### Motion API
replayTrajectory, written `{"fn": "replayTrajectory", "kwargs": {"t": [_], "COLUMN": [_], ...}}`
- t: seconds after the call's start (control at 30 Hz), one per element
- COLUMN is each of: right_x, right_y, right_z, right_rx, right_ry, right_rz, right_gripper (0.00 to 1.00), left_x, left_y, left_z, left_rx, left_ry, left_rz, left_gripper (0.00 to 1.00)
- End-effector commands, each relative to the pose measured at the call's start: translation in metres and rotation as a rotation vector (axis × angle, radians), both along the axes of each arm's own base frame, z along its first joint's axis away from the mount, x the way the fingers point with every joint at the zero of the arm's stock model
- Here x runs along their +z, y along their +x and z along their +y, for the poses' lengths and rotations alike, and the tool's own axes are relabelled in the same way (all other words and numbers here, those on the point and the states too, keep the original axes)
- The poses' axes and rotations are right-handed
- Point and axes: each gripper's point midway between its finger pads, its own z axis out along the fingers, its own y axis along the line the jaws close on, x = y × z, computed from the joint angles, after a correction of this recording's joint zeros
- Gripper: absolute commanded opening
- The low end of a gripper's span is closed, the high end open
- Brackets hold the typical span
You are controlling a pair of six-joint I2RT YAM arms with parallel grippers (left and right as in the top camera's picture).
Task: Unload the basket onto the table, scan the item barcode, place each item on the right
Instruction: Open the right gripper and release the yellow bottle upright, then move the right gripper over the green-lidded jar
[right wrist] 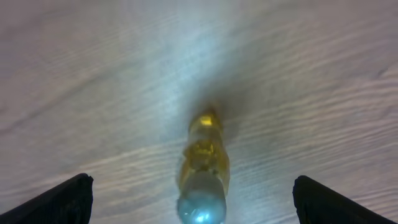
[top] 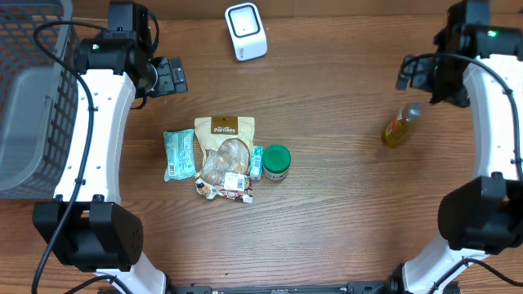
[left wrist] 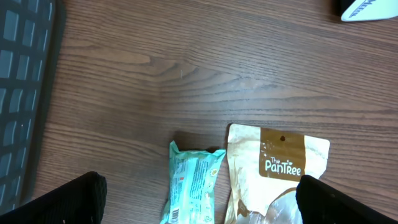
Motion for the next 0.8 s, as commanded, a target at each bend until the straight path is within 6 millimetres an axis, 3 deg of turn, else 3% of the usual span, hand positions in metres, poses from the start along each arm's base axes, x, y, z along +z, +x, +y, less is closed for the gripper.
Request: {"fn": "replayTrajectory", "kwargs": {"t": [0.0, 0.27, 0.47, 0.63, 0.77], "right_x": [0.010, -0.019, -0.042, -0.038, -0.009], "right_y": [-0.001, -0.022, -0.019, -0.009, 0.001], "right_z": [0.008, 0.011, 0.011, 0.009, 0.025], "right_rx": [0.006, 0.003, 0.003, 0.003, 0.032], "right_ry": [0.037, 0.055, 0.055, 0.047, 0.127], "right_rz": [-0.021, 0.095, 0.102, 0.058, -0.005], "right_gripper": [1.00, 1.00, 1.00, 1.00, 1.00], "left_x": [0.007, 0.007, 0.007, 0.007, 0.007], "left_y": [0.001, 0.001, 0.001, 0.001, 0.001], "left_z": [-0.003, -0.003, -0.003, -0.003, -0.003], "left_rx": [-0.003, -0.003, -0.003, -0.003, -0.003], "left_ry": [-0.004, -0.004, -0.004, -0.004, -0.004], "left_rz": [-0.020, -0.020, -0.020, -0.020, -0.020], "left_gripper": [1.00, 1.00, 1.00, 1.00, 0.99]}}
